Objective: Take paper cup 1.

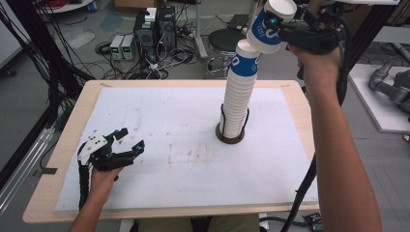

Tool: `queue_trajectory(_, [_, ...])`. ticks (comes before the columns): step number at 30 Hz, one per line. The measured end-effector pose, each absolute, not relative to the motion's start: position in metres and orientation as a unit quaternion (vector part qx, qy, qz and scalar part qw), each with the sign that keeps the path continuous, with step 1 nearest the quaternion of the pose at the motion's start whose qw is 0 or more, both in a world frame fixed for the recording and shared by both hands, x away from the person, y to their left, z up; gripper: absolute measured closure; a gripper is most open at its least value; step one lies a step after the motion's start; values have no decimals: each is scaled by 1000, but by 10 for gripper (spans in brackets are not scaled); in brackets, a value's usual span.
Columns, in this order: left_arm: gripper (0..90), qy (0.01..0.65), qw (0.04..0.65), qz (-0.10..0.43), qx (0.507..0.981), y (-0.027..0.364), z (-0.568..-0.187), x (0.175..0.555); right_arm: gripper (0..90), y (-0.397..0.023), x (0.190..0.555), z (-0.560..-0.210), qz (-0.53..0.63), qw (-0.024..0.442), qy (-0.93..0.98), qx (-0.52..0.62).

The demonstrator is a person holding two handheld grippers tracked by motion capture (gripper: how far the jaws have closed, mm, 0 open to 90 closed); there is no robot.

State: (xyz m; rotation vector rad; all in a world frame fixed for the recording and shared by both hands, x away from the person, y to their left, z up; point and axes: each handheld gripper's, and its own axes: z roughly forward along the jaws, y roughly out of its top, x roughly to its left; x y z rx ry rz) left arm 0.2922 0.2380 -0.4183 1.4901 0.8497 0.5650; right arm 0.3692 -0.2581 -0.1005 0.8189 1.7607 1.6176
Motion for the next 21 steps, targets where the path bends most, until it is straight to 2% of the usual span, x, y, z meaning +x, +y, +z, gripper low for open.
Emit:
queue_trajectory(11, [154, 364, 619, 245, 651, 235, -419, 292, 299, -286, 340, -110, 617, 304, 661, 300])
queue_trajectory(21, [153, 360, 623, 236, 653, 233, -419, 292, 298, -305, 312, -157, 607, 280, 685, 291])
